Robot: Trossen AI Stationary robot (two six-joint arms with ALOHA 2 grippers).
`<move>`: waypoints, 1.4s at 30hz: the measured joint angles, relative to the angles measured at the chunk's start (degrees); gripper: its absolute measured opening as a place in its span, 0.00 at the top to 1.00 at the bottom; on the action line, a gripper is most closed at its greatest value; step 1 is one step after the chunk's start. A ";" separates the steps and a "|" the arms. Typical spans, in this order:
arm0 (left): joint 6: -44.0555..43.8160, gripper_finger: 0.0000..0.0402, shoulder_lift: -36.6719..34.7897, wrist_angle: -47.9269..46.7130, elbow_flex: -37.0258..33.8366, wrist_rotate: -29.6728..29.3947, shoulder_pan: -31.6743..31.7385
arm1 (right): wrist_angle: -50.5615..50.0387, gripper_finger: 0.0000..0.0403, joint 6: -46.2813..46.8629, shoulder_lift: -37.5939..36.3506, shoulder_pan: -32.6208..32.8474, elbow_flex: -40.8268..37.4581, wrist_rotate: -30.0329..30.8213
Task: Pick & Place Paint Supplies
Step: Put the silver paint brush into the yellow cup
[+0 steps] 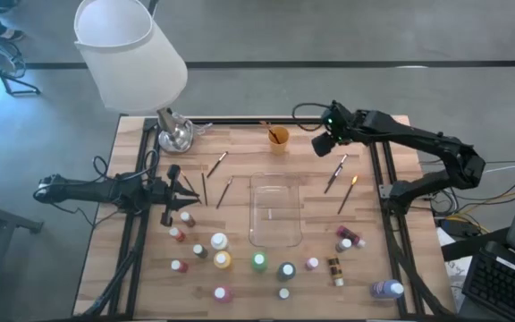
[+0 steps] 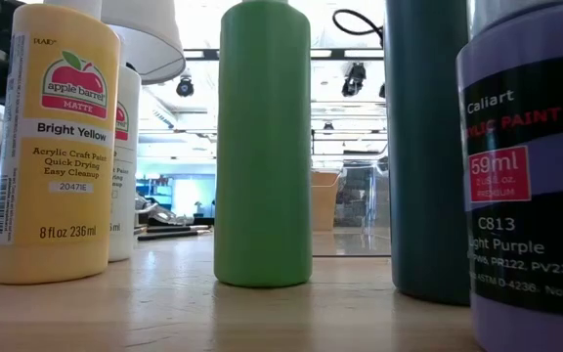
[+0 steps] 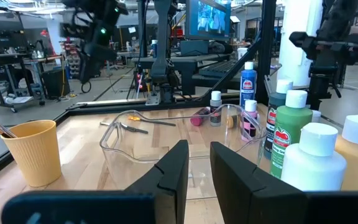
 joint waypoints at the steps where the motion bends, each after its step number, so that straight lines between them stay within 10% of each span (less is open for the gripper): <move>1: 0.00 0.82 0.00 -0.01 0.00 0.01 -0.01 | 0.07 0.50 1.60 -0.90 0.01 -1.41 0.56; 16: -0.01 0.82 0.00 -0.02 0.00 0.01 -0.01 | 11.19 0.51 27.27 -10.54 -3.04 -23.33 3.73; 42: 0.00 0.82 0.00 -0.02 0.00 0.00 -0.01 | 19.37 0.54 31.79 3.01 -12.62 -25.22 -3.91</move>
